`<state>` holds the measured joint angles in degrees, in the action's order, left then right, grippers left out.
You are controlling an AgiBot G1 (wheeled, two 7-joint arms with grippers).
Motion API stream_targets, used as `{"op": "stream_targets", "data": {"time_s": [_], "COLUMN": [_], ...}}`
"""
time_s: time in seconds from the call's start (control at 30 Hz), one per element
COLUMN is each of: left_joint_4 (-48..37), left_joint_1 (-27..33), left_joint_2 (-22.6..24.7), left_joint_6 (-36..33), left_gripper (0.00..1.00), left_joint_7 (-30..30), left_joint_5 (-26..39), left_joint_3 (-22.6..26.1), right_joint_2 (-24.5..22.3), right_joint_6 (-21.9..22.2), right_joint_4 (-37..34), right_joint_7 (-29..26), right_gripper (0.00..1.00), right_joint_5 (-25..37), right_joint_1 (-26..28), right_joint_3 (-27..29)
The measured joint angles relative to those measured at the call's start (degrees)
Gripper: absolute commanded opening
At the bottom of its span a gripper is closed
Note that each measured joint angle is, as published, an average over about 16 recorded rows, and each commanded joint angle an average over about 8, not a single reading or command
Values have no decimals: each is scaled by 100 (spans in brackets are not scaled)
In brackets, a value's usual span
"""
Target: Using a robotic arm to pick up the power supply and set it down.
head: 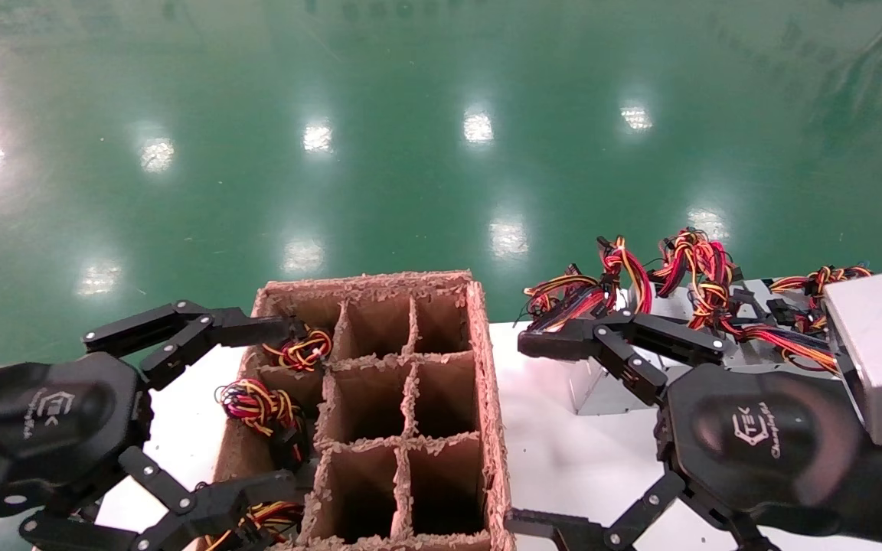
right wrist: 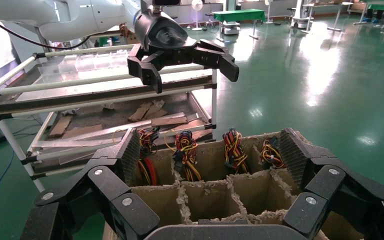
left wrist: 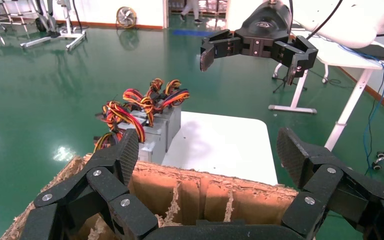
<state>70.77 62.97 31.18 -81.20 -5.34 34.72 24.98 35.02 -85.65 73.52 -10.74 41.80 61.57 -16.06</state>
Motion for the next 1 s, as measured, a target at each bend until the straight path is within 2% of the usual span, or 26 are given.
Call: {"op": "stream_targets", "data": {"time_s": [1.0], "left_joint_4": [0], "left_joint_1": [0], "left_joint_2": [0], "left_joint_6": [0], "left_gripper": [100], "left_joint_7": [0], "left_joint_5": [0], "left_joint_3": [0], "right_joint_2": [0], "right_joint_6": [0], "right_joint_4": [0], "right_joint_7": [0], "right_gripper": [100], "right_joint_5": [0], "right_joint_1": [0], "right_joint_3": [0]}}
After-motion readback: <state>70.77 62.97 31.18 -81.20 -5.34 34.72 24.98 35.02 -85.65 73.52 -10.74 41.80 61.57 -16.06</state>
